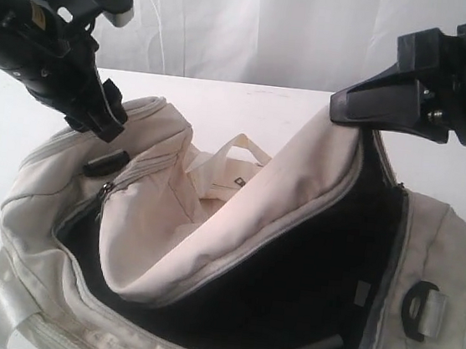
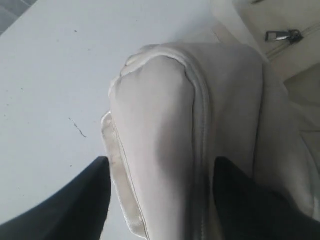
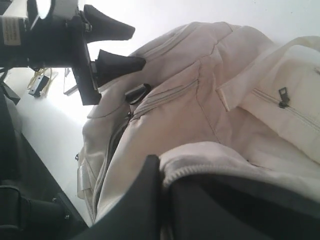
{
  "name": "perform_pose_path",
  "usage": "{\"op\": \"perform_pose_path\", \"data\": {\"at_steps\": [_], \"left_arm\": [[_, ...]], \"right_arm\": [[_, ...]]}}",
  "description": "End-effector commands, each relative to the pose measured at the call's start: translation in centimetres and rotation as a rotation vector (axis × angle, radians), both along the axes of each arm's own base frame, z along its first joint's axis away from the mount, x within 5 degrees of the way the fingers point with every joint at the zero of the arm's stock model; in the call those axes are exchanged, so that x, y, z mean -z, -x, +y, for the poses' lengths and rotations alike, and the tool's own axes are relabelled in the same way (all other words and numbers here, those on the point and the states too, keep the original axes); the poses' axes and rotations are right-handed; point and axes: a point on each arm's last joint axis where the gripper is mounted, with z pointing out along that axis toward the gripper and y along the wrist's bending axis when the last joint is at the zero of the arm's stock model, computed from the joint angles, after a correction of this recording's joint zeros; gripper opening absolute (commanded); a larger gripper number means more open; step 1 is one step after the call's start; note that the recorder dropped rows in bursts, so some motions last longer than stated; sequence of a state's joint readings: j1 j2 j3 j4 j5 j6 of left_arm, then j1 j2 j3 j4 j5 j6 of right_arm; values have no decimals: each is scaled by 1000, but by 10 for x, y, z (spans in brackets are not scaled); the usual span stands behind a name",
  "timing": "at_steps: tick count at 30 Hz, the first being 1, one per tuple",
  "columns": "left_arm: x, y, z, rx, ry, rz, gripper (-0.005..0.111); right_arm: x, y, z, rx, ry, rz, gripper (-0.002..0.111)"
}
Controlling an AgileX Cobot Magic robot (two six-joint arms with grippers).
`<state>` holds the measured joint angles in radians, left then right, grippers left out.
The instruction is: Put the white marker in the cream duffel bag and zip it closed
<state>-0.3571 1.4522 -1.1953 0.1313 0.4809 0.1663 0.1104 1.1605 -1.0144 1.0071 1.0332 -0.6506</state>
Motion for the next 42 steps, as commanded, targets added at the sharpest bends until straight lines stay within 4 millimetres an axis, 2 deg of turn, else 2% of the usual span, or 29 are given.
{"op": "perform_pose_path", "data": {"at_steps": [1,6,11,13,16,17,19,22,25,30,35,39,42], "left_arm": [[2,2,0,-6,-8,36,64],[2,2,0,-3,-12,38,76],[16,-5,-3,-3,-27,77,72],[27,-13,-6,-14,-23,96,53],[38,-20,-9,-30,-12,104,7],[39,-21,-9,-29,-13,103,0],[40,-25,-8,-51,-10,83,0],[37,-35,17,-249,28,49,0],[39,-36,37,-321,5,82,0],[33,-39,59,-427,61,51,0],[16,-42,70,-481,153,-64,0],[14,-43,71,-474,141,-91,0],[14,-44,79,-501,137,-91,0]], "right_arm": [[-5,1,2,-13,-27,-19,0],[-5,1,2,-16,-26,-21,0],[-5,1,2,-15,-26,-22,0],[-5,0,1,-13,-26,-23,0],[-5,0,1,-5,-26,-28,0],[-5,-1,1,1,-26,-31,0],[-5,-3,0,15,-24,-42,0],[1,-13,2,3,-16,-47,0],[6,-33,5,-36,-9,-50,0],[-11,-54,8,-60,-1,-120,0],[-2,-78,11,-87,12,-103,0],[3,-95,14,-107,15,-93,0],[3,-99,17,-140,-15,-89,0]]}}
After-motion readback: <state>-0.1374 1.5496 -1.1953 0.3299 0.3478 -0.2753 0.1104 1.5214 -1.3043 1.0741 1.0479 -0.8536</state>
